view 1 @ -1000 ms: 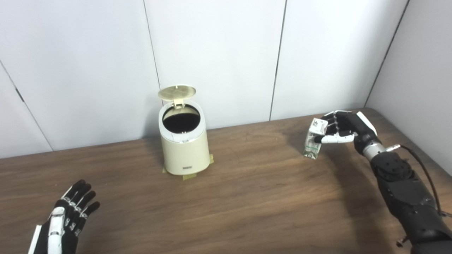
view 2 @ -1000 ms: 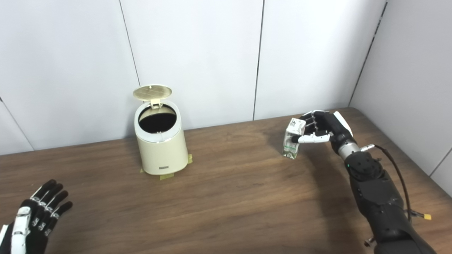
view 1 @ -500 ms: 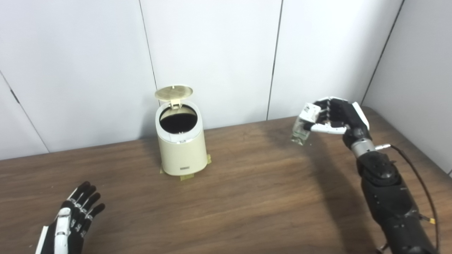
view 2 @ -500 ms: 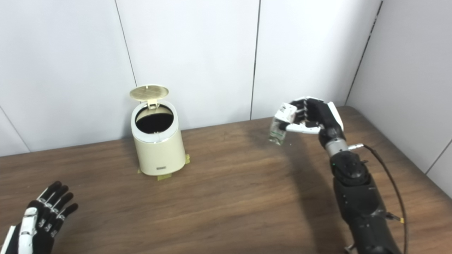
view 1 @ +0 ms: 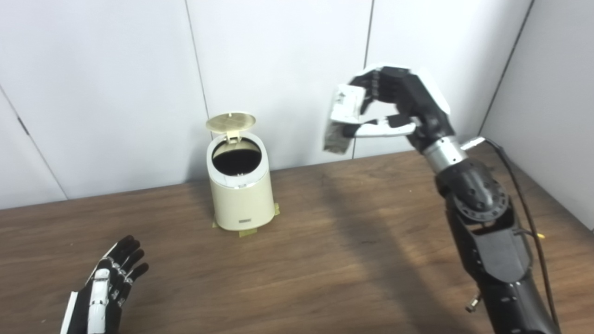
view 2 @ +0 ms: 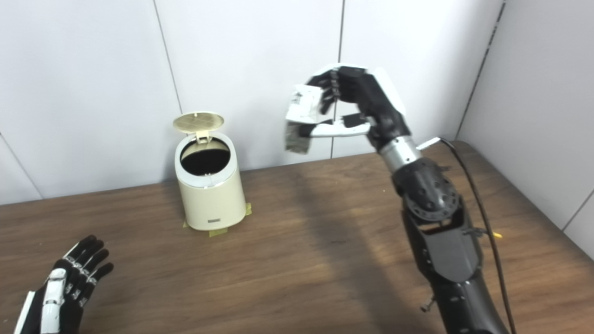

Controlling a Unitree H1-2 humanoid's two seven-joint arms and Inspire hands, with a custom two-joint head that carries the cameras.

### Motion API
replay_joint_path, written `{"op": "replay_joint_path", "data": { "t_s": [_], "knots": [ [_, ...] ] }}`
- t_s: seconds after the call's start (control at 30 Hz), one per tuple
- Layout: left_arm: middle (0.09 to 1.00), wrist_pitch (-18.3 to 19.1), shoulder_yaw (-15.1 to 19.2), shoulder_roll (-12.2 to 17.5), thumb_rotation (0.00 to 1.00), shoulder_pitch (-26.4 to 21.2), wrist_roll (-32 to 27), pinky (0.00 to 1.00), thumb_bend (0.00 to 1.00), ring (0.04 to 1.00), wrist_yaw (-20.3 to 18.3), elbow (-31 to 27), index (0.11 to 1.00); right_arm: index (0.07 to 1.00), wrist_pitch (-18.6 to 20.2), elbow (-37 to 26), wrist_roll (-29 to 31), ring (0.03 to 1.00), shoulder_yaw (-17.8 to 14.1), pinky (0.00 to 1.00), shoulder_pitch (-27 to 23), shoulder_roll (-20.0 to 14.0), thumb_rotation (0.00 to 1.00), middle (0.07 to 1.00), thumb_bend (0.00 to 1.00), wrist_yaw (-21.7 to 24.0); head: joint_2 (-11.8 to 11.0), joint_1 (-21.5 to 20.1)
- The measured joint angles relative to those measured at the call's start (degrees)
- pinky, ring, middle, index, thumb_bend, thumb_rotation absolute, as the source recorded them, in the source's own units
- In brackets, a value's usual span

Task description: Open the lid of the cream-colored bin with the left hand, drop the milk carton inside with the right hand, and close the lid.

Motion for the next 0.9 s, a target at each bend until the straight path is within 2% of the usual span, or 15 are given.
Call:
{"op": "replay_joint_path", "data": {
  "t_s": [0.13,0.23,0.4,0.5,0.63,0.83,0.9],
  "knots": [
    [0.872,-0.02,-0.2,-0.72,0.83,0.03,0.72,0.82,0.2,0.872,0.39,0.2,0.841,0.499,-0.88,0.12,-1.71,0.43,2.66,0.34,-0.55,2.29,0.0,0.478,0.52,0.66,-0.26,1.23],
    [0.868,-0.07,-0.38,-1.3,0.83,0.01,1.65,0.83,0.2,0.871,1.29,0.29,0.838,0.478,-0.98,0.1,-1.62,0.463,3.87,0.41,-1.1,5.23,0.0,0.476,0.52,0.98,-0.35,1.93],
    [0.867,-0.12,-1.12,-2.34,0.82,-0.14,2.44,0.83,0.2,0.871,1.73,0.74,0.836,0.479,-4.32,0.23,-3.79,0.447,7.31,0.36,-2.25,8.94,0.0,0.491,0.52,1.48,-0.7,2.99],
    [0.87,-0.34,-1.18,-2.4,0.8,-0.44,2.57,0.83,0.21,0.873,1.82,1.3,0.841,0.479,-7.78,1.98,-5.23,0.45,8.7,0.37,-3.55,10.3,0.0,0.487,0.52,1.52,-1.05,4.13],
    [0.873,-0.34,-1.21,-2.41,0.81,-0.58,2.76,0.83,0.22,0.877,1.91,1.52,0.846,0.468,-10.55,4.81,-7.68,0.454,9.29,0.37,-4.22,12.28,0.0,0.495,0.52,0.92,-1.41,4.57],
    [0.879,-0.36,-1.24,-2.6,0.83,-0.73,2.73,0.84,0.21,0.881,2.02,1.68,0.852,0.462,-19.06,12.44,-11.17,0.453,9.77,0.37,-4.75,14.16,0.0,0.502,0.52,-1.04,-1.67,5.1],
    [0.878,-0.61,-1.3,-2.65,0.83,-0.79,2.84,0.84,0.21,0.88,2.03,1.84,0.85,0.461,-20.86,14.73,-12.81,0.454,9.73,0.37,-5.14,14.74,0.0,0.501,0.52,-1.97,-1.76,5.19]
  ]
}}
